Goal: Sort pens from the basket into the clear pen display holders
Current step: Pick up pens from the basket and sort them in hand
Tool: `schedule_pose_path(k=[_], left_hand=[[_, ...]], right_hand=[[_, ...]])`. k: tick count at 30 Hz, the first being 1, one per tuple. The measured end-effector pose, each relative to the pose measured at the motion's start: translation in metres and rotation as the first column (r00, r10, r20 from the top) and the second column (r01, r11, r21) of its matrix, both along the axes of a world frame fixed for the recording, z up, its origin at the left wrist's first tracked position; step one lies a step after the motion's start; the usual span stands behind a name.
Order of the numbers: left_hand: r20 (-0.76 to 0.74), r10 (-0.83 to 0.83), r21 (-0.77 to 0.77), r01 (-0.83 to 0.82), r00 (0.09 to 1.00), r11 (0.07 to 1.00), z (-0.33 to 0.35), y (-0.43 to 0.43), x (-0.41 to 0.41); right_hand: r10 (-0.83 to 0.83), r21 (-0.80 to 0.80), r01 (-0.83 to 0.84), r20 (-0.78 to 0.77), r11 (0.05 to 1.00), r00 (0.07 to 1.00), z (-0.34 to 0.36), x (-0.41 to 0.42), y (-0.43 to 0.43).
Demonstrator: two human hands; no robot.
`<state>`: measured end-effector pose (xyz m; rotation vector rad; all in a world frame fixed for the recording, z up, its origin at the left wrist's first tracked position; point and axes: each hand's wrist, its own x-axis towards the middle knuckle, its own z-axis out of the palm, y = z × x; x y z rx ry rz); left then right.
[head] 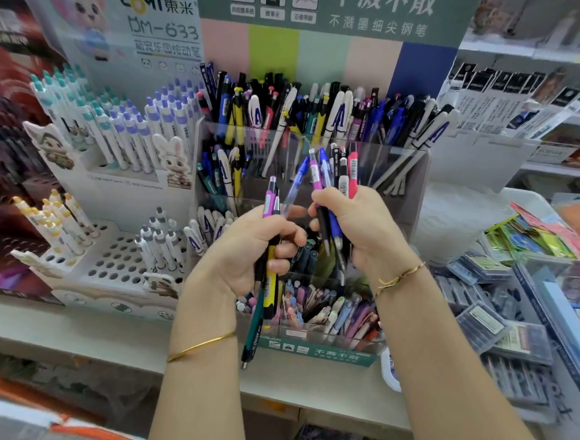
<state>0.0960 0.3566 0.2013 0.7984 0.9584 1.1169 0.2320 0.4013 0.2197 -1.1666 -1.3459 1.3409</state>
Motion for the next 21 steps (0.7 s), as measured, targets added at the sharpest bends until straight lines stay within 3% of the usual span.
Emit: schedule_pose_path(k=[3,7,11,14,17,21], left_hand=[[-0.014,-0.073,0.027,0.073,0.997,0.997,0.003,-0.001,0.004],[0.04,-0.103,-0.008,0.103,0.994,0.995,0.004,-0.001,0.005],[0.075,-0.148,-0.035,0.151,0.986,0.988,0.006,0.0,0.004],[0.052,-0.135,-0.055,0.137,0.99,0.989,0.004,0.0,0.007],[0.023,-0.107,-0.046,0.108,0.994,0.993,0.004,0.001,0.012],[0.071,-0.034,-0.087,0.04,0.997,0.995,0.002,0.0,0.01]], right_hand=[[-0.065,-0.138,0.039,-0.188,0.99,0.98,-0.005,-0.007,-0.001],[-0.138,-0.222,0.073,-0.297,0.972,0.945,-0.01,-0.01,-0.002],[-0.079,-0.269,-0.056,-0.463,0.961,0.883,-0.012,-0.008,-0.005],[-0.016,-0.244,-0.11,-0.462,0.963,0.887,-0.011,-0.007,-0.006],[-0.063,-0.222,-0.034,-0.415,0.975,0.908,-0.006,-0.008,-0.009],[-0.302,-0.12,0.278,-0.406,0.953,0.862,-0.001,-0.001,-0.001]])
